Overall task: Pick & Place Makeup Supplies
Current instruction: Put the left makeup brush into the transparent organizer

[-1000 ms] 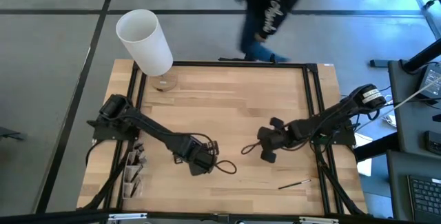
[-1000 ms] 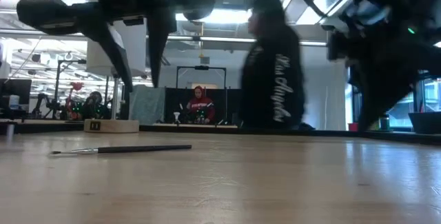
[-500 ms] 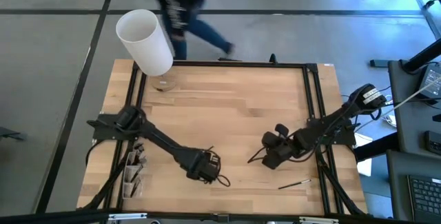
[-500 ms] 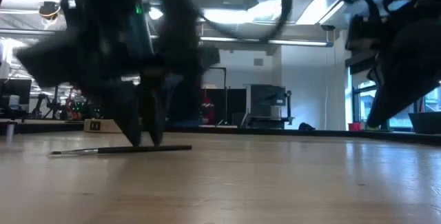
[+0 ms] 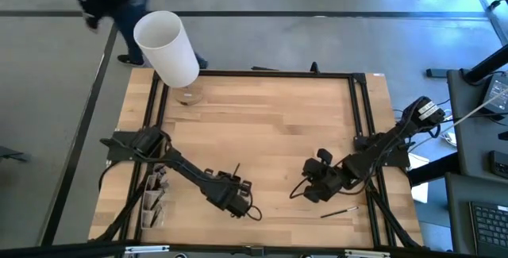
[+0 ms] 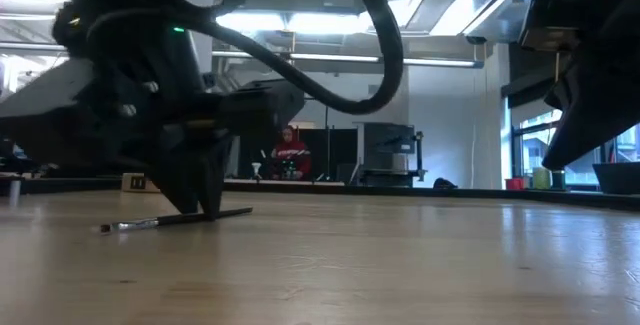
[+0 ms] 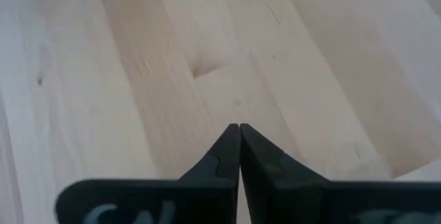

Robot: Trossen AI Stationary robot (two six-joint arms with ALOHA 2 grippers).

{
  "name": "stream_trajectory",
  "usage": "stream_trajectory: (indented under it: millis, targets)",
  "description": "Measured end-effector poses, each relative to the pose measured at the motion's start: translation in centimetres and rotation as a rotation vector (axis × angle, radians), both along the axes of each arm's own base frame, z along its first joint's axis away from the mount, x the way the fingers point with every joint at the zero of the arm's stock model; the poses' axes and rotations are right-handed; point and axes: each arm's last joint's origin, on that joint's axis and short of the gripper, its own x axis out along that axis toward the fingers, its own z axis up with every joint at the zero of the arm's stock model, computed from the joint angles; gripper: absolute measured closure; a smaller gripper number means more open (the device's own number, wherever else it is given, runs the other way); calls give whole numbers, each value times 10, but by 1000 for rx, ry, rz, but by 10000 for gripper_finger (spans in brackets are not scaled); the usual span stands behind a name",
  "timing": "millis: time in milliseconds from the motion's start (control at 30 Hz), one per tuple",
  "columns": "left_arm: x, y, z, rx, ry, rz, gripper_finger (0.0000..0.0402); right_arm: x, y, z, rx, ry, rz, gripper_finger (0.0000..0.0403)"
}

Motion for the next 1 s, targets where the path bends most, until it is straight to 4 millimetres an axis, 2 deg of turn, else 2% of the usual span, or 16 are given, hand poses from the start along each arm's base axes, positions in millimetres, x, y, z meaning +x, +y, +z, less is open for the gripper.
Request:
stream_trajectory:
  millis: [133,333,467,600,833,1000]
  targets:
    - [-7,-11,0,-35,-14,34,338,0,0,0,-6,-6,-3,396]
    - [-15,-32,-1,-114,-19,-24,357,0,0,0,-4,-10,-5,397]
    - [-14,-35,0,-230,-43,106,377,2,1,1,8,-27,-4,390]
    - [-9,-34,1,-316,-62,205,394,3,2,2,17,-43,-2,391]
    - [2,-21,5,-419,-93,401,390,5,3,3,29,-59,-1,398]
    - [17,-7,29,-496,-248,732,387,5,3,3,27,-65,-3,389]
